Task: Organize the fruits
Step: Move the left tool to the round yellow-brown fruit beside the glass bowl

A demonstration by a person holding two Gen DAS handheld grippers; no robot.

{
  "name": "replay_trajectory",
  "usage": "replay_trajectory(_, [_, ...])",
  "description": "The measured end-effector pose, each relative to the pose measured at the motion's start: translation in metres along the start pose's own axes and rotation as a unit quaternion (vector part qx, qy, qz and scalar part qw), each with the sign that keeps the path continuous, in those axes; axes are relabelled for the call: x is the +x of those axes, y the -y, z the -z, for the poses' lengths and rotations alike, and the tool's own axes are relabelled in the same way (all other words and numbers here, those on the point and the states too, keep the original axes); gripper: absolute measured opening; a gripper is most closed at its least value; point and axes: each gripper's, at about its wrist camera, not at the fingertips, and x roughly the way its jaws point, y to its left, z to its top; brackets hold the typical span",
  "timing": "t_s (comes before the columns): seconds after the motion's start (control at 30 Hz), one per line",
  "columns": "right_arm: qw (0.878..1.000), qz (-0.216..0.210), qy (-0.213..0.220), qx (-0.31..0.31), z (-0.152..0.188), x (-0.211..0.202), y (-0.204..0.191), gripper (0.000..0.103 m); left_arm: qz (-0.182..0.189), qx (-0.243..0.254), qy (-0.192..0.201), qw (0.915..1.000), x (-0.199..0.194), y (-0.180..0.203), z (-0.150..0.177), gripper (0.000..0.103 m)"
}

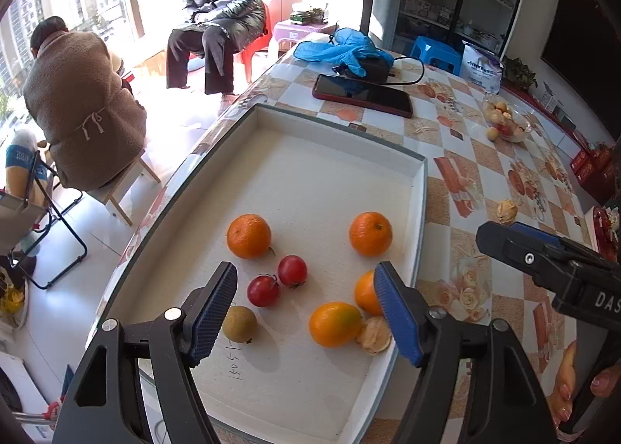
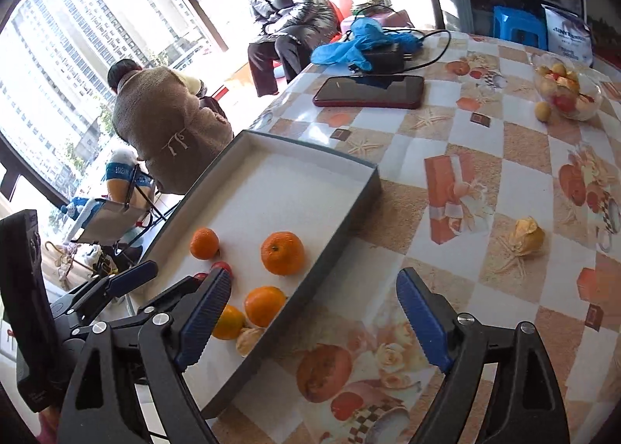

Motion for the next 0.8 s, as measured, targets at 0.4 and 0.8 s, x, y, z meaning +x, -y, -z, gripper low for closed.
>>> replay_trajectory(0.4, [0.967, 0.061, 0.035, 0.246, 0.052, -0.098, 0.181, 0.103, 0.115, 0.114, 0.028, 0.9864, -0.071, 0.126, -0.033, 0.08])
replay_trajectory(0.8, [0.952, 0.077, 0.071, 0.289, 0.066, -0.166, 0.235, 0.103, 0.171, 0.187, 0.064, 0.9653, -0.144, 0.224, -0.065, 0.08])
